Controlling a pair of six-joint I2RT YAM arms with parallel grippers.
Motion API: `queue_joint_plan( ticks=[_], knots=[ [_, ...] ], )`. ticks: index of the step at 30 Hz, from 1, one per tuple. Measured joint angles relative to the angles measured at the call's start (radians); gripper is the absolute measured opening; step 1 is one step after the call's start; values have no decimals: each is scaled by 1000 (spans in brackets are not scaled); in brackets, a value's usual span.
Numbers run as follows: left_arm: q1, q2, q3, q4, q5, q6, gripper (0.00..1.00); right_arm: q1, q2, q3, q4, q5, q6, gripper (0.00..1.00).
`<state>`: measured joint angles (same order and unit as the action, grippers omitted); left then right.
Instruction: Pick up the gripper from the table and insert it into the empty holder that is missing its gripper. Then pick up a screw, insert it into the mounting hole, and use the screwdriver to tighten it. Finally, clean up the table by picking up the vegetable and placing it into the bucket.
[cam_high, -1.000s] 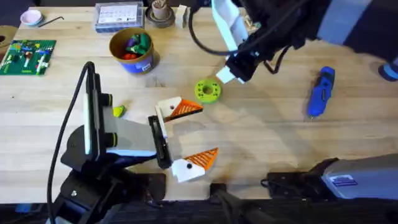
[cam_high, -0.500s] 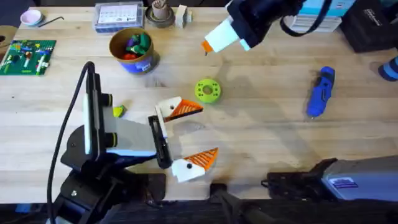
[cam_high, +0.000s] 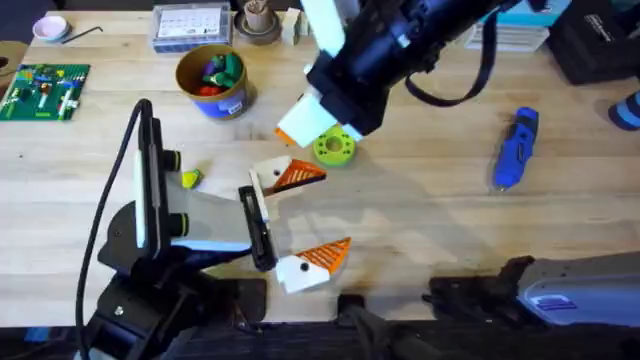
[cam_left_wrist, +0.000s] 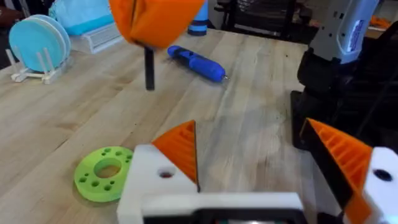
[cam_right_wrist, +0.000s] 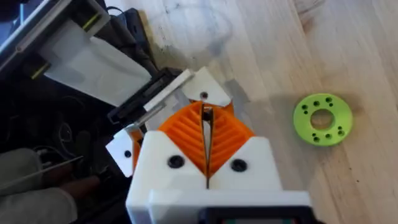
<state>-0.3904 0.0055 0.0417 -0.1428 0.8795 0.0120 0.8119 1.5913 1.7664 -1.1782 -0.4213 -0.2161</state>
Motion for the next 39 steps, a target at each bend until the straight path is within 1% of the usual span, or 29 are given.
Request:
queue_joint_plan(
  ticks=[10, 23, 33, 39],
  knots=[
    [0, 0, 0, 0, 0, 0, 993, 68, 61, 0, -3, -3, -8, 6],
    [0, 0, 0, 0, 0, 0, 993, 71, 68, -11, 7, -6, -36, 6],
    [0, 0, 0, 0, 0, 0, 993, 71, 108, -12, 8, -6, -53, 6],
    [0, 0, 0, 0, 0, 0, 993, 71, 111, -13, -5, -6, -61, 6]
  ],
)
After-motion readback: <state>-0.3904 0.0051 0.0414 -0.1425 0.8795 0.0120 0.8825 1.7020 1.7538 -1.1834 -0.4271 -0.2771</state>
